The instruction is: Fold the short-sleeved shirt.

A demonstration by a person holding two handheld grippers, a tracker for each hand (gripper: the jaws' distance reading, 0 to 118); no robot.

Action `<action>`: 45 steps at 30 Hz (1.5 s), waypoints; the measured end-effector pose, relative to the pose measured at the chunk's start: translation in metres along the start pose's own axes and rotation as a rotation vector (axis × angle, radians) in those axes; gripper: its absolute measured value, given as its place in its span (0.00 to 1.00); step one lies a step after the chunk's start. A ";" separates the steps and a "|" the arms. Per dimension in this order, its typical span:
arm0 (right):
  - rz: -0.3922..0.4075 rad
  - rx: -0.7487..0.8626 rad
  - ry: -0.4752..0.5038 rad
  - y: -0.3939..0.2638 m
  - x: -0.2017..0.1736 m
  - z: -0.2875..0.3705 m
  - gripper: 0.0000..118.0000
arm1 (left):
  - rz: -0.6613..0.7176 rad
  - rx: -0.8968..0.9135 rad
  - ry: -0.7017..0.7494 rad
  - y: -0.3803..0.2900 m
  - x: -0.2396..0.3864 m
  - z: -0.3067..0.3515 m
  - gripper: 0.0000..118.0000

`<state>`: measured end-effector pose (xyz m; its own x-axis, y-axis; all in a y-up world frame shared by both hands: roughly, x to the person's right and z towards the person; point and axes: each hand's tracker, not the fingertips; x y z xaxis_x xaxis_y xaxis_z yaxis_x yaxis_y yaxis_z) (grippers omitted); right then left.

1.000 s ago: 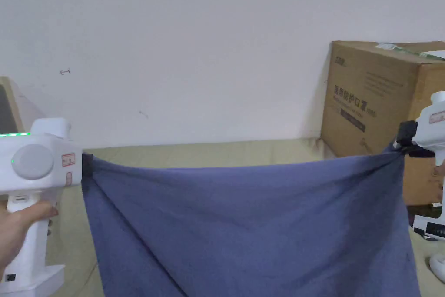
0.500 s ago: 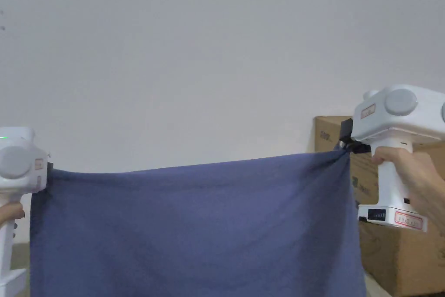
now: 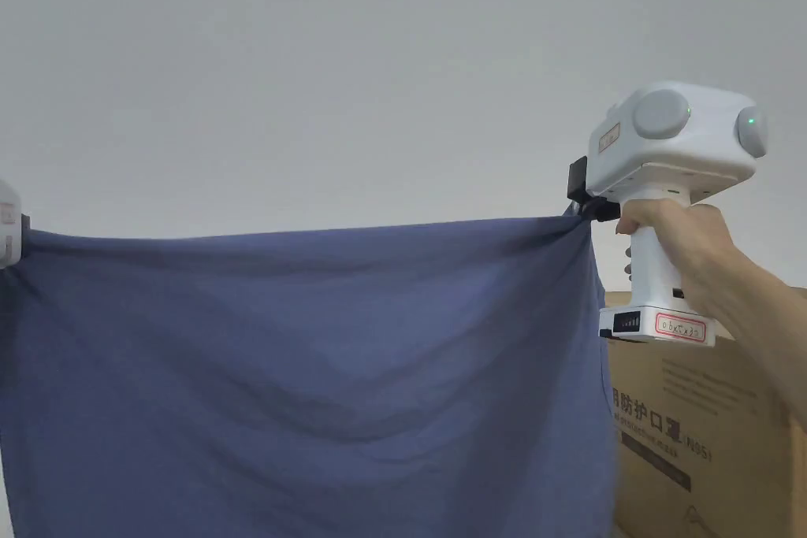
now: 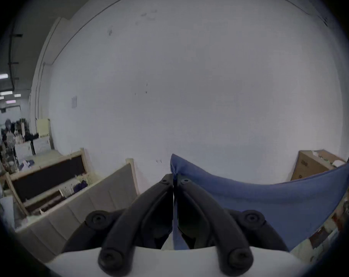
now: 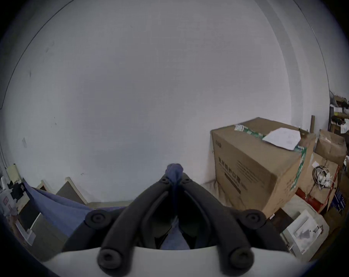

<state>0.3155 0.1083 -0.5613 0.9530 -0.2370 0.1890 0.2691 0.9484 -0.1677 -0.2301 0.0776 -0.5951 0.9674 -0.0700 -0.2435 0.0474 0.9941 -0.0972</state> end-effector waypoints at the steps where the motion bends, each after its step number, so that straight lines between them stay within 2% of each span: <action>1: 0.002 0.001 0.000 -0.004 -0.002 -0.004 0.01 | -0.014 0.014 0.000 -0.006 0.002 -0.004 0.02; 5: 0.030 -0.068 -0.010 -0.039 -0.005 -0.035 0.01 | -0.022 -0.043 0.019 -0.047 0.009 -0.031 0.02; 9: 0.076 -0.204 -0.037 -0.109 0.001 -0.082 0.01 | -0.052 -0.179 0.036 -0.133 0.024 -0.070 0.02; 12: 0.090 -0.341 -0.068 -0.184 0.014 -0.126 0.01 | -0.122 -0.352 0.042 -0.223 0.042 -0.102 0.02; 18: 0.101 -0.647 -0.139 -0.355 0.048 -0.180 0.01 | -0.098 -0.643 0.025 -0.397 0.067 -0.123 0.01; 22: 0.112 -0.808 -0.153 -0.443 0.076 -0.194 0.01 | -0.115 -0.783 0.023 -0.469 0.070 -0.112 0.01; 23: 0.093 -0.823 -0.169 -0.457 0.082 -0.190 0.01 | -0.106 -0.779 0.020 -0.479 0.067 -0.105 0.01; 29: 0.028 -0.855 -0.173 -0.492 0.119 -0.148 0.01 | -0.127 -0.803 0.002 -0.494 0.041 -0.065 0.01; 33: 0.010 -0.832 -0.117 -0.493 0.133 -0.083 0.01 | -0.103 -0.781 -0.027 -0.483 0.011 -0.021 0.01; 35: -0.101 -0.810 -0.082 -0.495 0.142 -0.048 0.01 | -0.115 -0.751 -0.039 -0.476 0.000 0.016 0.01; 37: -0.074 -0.804 -0.093 -0.498 0.145 -0.009 0.01 | -0.126 -0.719 -0.047 -0.475 -0.016 0.057 0.01; 39: 0.001 -0.783 -0.107 -0.506 0.144 0.033 0.01 | -0.138 -0.724 -0.058 -0.478 -0.032 0.094 0.01; 45: 0.049 -0.797 -0.106 -0.543 0.139 0.170 0.01 | -0.209 -0.727 -0.076 -0.507 -0.075 0.215 0.01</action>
<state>0.2784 -0.4041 -0.2792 0.9587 -0.1397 0.2477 0.2841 0.5125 -0.8104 -0.2732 -0.4034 -0.3205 0.9719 -0.2193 -0.0855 0.0816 0.6544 -0.7517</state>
